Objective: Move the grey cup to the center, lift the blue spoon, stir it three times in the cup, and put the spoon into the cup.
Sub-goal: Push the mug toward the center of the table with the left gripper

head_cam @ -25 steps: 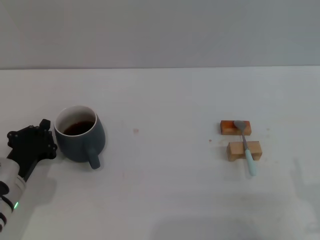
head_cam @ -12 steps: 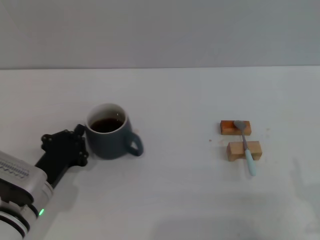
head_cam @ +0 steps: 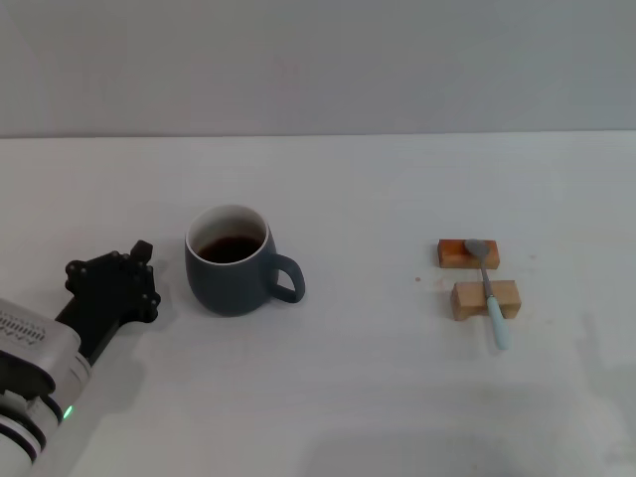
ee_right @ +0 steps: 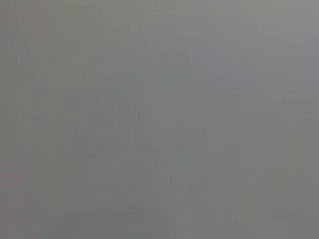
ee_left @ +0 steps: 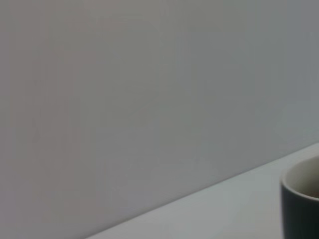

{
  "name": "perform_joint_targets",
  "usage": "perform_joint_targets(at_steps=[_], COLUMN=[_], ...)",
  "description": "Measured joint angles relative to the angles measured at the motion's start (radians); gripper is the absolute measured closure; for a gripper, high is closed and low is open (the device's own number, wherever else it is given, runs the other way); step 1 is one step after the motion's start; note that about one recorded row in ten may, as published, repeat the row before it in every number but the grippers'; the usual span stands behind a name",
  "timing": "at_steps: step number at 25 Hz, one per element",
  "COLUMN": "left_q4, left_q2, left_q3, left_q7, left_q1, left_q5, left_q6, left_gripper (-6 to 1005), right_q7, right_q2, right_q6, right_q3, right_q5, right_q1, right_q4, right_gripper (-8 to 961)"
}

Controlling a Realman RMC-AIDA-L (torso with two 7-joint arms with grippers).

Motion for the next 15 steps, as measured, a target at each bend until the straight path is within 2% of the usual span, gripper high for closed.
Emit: perform_joint_targets(at_steps=[15], left_q4=[-0.026], left_q2=[-0.005], left_q3=[0.025], left_q7=[0.000], left_q1=[-0.032], left_q5=[0.008], left_q6=[-0.012], left_gripper=[1001], right_q7=[0.000], right_q2=[0.000], right_q6=[0.002], right_q3=[0.000], right_q5=[0.000], right_q1=[0.003], right_q4=[0.000], right_gripper=[306])
